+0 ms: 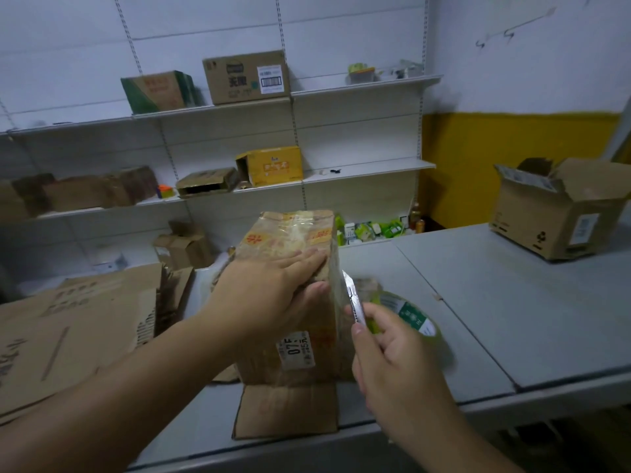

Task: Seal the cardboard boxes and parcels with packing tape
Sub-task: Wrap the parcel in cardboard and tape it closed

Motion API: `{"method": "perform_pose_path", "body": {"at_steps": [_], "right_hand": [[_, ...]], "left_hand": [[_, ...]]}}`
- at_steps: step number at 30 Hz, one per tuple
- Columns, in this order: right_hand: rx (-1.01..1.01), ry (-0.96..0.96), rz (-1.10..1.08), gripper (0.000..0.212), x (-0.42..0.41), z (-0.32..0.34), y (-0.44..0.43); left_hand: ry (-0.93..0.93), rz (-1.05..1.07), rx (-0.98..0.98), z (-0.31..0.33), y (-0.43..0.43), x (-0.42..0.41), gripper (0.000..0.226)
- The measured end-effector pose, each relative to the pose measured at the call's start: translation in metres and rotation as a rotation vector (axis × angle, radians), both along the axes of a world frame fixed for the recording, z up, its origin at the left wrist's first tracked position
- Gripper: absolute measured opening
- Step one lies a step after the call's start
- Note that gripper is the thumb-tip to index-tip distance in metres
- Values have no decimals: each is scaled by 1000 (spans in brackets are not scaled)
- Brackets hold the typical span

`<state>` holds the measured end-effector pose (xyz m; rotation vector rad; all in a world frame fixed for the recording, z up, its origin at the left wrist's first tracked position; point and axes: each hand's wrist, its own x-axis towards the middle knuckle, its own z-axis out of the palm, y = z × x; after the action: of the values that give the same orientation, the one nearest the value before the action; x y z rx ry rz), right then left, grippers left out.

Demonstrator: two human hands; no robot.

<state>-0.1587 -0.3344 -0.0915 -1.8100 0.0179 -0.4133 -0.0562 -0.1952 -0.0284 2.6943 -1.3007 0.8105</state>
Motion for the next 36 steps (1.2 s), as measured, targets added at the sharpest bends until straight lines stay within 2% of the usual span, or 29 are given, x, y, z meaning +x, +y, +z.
{"method": "perform_pose_path", "body": {"at_steps": [3, 7, 13, 16, 19, 22, 26, 31, 36], "right_hand": [[-157, -55, -85, 18, 1, -1, -1], [-395, -28, -169, 46, 2, -10, 9], [-664, 166, -214, 54, 8, -23, 15], [-672, 136, -233, 54, 11, -34, 17], [-781, 74, -269, 53, 19, -47, 16], [-663, -17, -207, 46, 15, -57, 12], [-169, -38, -140, 40, 6, -54, 10], [232, 30, -13, 37, -2, -13, 3], [283, 71, 87, 32, 8, 14, -1]], "left_hand": [[-42, 9, -5, -3, 0, 2, 74], [-170, 10, -14, -7, -1, 7, 49], [-223, -20, -35, -7, -3, 7, 45], [-253, -18, -45, -7, -6, 6, 45], [-237, -28, -52, -7, -6, 7, 47], [-231, -12, -49, -7, -5, 6, 47], [-165, -4, -66, -8, -3, 7, 48], [-180, -11, -69, -9, -2, 6, 51], [-213, -7, -51, -11, -1, 10, 57]]}}
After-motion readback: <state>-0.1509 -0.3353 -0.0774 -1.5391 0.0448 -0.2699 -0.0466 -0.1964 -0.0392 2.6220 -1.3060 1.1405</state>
